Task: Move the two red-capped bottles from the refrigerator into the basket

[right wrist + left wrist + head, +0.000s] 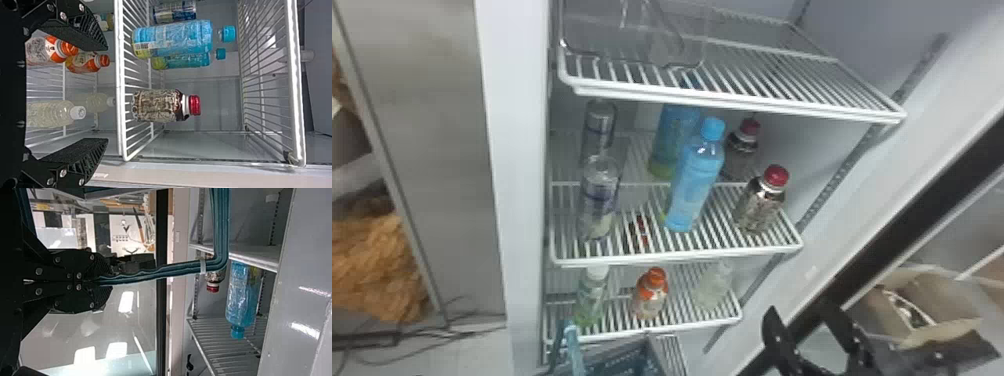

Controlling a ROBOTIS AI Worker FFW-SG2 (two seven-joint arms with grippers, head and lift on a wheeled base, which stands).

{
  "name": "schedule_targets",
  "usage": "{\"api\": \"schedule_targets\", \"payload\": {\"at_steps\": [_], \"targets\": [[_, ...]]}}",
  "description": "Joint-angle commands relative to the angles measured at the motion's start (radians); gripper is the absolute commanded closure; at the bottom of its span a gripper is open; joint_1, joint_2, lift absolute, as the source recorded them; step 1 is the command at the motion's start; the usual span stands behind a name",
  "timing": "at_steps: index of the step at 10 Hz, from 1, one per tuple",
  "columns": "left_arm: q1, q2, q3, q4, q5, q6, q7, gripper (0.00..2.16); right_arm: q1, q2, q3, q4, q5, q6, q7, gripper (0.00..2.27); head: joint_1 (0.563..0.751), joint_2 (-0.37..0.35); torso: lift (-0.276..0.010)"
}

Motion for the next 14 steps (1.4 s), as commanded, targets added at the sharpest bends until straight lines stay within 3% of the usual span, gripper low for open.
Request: {"api": "schedule_targets", "payload": {"at_steps": [1,8,14], "targets": [[0.0,0.0,-0.001,0.0,0.0,0.0,0.0,1.2,0.0,0.001,0.0,0.0,0.003,0.0,0.0,0.2,0.695,-0.35,0.0],[0.0,0.002,0.001,0.0,0.002,0.0,-0.001,1.2,-0.015,0.001,0.0,0.003,0.001,0.0,-0.002,0.2,0.695,-0.35,0.0],[-0.007,0.0,0.001,0.0,0.0,0.0,-0.001,1.2,-0.172,0.001,0.0,0.074,0.051,0.002,-0.026,0.2,0.695,-0.35,0.0]]}}
